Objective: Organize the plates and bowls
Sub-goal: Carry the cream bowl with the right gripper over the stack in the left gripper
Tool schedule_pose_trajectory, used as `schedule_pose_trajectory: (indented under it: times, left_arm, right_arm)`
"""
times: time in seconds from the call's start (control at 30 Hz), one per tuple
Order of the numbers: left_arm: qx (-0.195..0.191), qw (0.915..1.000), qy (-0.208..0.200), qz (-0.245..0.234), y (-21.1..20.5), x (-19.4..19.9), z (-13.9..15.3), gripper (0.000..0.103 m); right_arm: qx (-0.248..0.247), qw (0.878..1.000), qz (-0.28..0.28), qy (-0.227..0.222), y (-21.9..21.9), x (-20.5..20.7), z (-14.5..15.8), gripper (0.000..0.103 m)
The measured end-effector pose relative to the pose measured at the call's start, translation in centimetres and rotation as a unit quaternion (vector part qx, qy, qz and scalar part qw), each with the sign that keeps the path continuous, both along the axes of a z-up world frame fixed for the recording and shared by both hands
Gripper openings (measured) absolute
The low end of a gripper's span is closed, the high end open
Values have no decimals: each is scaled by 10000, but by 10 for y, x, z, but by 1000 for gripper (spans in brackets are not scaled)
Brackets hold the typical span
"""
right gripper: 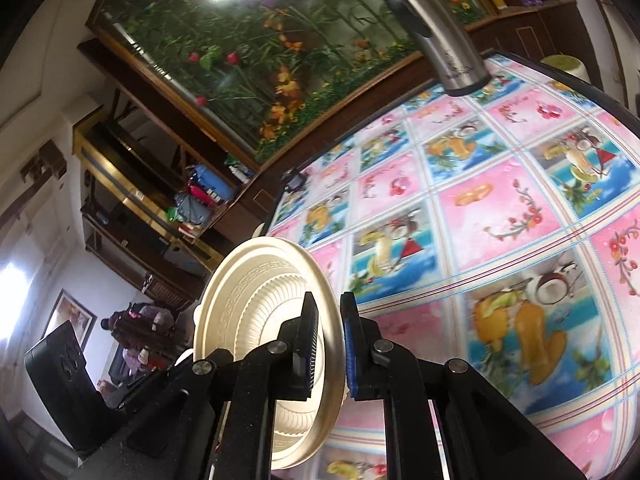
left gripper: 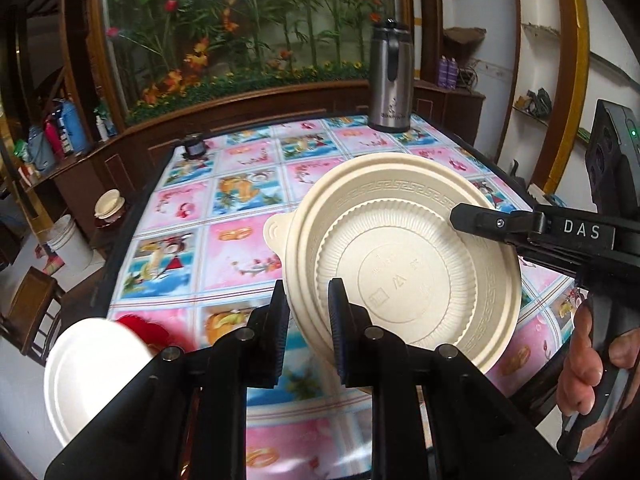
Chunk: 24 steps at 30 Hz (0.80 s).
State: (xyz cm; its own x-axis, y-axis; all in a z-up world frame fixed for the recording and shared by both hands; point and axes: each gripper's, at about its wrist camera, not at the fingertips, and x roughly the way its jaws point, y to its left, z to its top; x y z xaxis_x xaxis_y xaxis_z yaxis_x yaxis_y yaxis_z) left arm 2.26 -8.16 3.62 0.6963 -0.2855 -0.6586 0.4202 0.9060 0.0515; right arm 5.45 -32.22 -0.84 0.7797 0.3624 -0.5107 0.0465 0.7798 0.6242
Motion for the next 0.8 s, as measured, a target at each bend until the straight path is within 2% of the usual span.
schedule_pose_trajectory:
  times: [0.5,0.8]
  left_arm:
    - [-81,9959,-360,831,80,-13,8,17]
    - [-130,9915,-337,1250,120,-10,2,17]
  right_arm:
    - [-275,9971,699,-80,93,14,15,11]
    - [-310,9931,1128,71,148,37,10,12]
